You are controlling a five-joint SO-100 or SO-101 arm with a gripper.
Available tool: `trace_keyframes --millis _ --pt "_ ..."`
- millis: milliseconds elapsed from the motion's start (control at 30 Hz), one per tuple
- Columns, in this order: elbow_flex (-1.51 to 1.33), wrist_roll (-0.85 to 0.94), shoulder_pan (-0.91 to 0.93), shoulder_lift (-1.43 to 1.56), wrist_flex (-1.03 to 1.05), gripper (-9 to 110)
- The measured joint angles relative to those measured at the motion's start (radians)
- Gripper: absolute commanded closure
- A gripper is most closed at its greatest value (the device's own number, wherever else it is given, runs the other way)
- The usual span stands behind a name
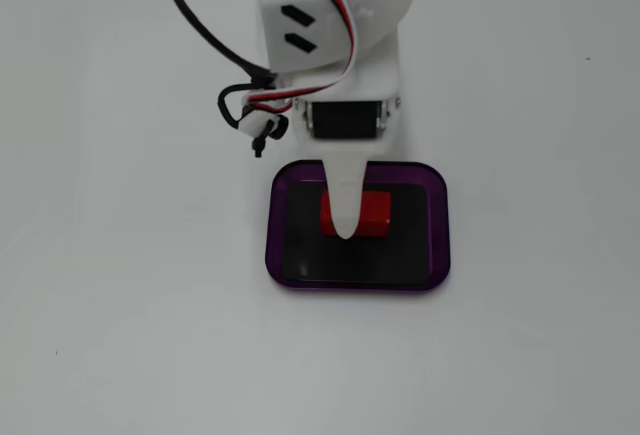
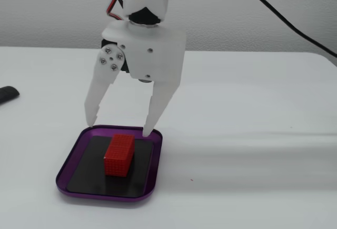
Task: Remove the cube from the box.
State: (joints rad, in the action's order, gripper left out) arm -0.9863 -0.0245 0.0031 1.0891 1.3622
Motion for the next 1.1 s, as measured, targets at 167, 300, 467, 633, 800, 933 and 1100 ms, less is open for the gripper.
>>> trace_keyframes --millis 167,300,467,633,800,933,1100 --pt "0.000 -0.017 -0.003 0.000 -0.029 77" --pt "-0.038 -0.018 -0.034 0.000 -0.080 77" --pt "-0.087 -0.018 -0.026 0.000 -0.124 77" --pt "-0.092 -0.018 -0.037 0.000 -0.132 77" --pt "-0.097 -0.021 -0.034 0.000 -0.150 77" --pt "-0.097 -0.020 -0.028 -0.002 -0.158 82" --pt "-0.097 -0.017 -0.032 -0.054 -0.158 92"
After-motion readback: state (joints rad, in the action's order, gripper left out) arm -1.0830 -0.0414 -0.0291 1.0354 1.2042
